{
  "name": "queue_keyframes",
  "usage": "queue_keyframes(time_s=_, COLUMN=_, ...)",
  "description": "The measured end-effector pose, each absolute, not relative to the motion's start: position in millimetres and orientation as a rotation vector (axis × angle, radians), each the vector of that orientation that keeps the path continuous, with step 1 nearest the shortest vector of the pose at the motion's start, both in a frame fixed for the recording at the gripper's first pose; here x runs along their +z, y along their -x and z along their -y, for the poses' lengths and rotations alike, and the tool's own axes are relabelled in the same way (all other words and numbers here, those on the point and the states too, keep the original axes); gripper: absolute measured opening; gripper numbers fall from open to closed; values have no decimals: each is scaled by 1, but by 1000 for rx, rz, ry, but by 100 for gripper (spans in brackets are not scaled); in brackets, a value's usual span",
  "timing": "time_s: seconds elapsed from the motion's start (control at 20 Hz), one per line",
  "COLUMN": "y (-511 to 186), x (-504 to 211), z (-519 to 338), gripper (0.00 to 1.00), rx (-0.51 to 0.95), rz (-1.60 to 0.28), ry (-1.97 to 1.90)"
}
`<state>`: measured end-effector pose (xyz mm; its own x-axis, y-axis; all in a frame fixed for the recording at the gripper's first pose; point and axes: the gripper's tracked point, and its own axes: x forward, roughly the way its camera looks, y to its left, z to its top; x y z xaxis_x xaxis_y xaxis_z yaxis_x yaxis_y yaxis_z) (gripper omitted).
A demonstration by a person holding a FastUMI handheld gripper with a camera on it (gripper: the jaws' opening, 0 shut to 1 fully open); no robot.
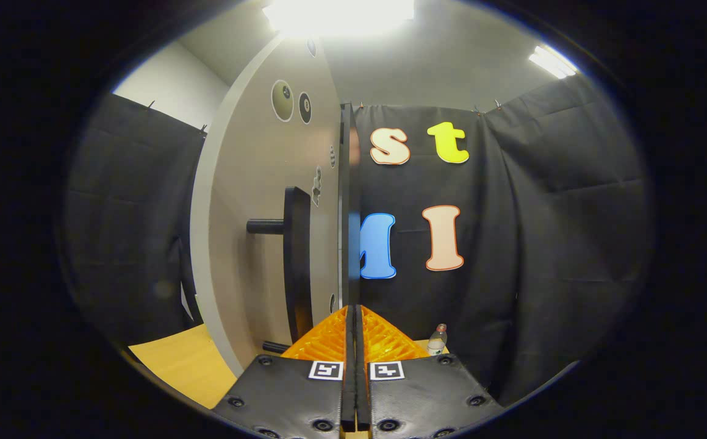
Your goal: Open the shoe cabinet door, grab the shoes and put them into the shoe cabinet, then close the shoe cabinet door.
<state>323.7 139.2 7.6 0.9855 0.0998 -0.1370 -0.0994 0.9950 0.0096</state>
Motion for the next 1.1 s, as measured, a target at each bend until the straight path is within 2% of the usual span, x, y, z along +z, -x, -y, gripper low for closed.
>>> queue_keyframes(time_s=0.3, y=-323, x=9, z=-142, gripper=2, rx=86, rz=-140, ry=3)
queue_keyframes(time_s=1.1, y=-317, x=4, z=-241, gripper=2, rx=256, rz=-156, ry=23)
